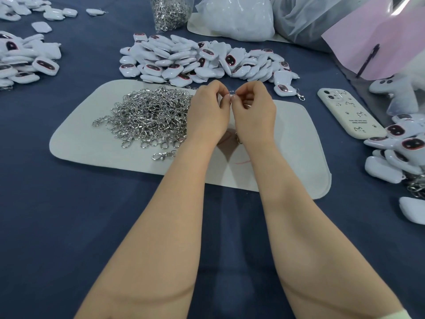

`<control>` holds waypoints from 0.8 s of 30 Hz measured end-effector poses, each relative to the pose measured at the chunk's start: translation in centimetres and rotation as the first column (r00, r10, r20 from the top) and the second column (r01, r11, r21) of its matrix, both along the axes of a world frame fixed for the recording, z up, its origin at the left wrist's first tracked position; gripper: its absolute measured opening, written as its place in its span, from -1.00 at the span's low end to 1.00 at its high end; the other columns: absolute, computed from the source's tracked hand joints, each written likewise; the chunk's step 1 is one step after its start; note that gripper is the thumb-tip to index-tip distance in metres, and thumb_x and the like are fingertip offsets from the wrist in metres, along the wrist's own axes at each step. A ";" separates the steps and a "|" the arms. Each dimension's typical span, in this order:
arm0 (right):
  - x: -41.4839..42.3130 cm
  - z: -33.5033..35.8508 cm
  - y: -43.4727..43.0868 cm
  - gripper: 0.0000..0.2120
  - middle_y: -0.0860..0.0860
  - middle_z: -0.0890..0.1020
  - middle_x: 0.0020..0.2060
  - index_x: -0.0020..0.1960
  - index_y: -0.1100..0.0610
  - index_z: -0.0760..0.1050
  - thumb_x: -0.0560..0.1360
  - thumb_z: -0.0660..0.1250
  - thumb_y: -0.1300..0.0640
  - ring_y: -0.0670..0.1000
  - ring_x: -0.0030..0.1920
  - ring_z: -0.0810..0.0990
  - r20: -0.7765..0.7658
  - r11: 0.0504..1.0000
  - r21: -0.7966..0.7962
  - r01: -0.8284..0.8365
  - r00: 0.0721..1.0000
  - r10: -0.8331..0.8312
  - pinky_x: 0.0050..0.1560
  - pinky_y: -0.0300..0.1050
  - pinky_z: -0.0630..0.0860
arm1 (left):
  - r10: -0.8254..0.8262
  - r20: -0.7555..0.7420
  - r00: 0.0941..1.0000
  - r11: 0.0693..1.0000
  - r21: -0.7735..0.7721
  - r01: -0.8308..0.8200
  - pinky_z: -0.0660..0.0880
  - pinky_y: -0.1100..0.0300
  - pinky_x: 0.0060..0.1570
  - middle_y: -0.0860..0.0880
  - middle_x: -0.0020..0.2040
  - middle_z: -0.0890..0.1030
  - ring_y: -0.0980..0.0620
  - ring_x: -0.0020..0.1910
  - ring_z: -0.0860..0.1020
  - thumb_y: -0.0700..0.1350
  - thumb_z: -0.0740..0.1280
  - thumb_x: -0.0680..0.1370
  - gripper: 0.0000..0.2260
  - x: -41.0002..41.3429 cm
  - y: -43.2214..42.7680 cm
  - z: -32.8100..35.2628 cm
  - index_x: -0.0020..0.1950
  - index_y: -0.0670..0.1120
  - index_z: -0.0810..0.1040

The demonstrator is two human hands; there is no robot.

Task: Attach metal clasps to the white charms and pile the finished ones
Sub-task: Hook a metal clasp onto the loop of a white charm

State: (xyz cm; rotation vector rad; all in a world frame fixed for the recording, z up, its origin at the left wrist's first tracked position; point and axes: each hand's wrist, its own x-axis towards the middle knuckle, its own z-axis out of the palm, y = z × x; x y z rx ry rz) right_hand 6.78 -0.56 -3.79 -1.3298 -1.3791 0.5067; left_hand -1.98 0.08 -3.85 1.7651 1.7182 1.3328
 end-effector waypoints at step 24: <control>0.1 0.0 -0.1 -0.93 0.01 0.51 -0.18 -0.04 0.26 0.46 0.48 0.25 0.32 -0.03 -0.16 0.44 0.164 0.999 0.001 -0.042 0.986 0.041 -0.10 -0.25 0.38 | 0.011 -0.024 1.000 1.000 -0.020 -0.011 0.37 0.16 -0.06 -0.10 -0.03 0.58 -0.07 -0.05 0.50 -0.22 0.23 0.54 -0.92 0.0 -0.4 0.3 -0.06 -0.13 0.51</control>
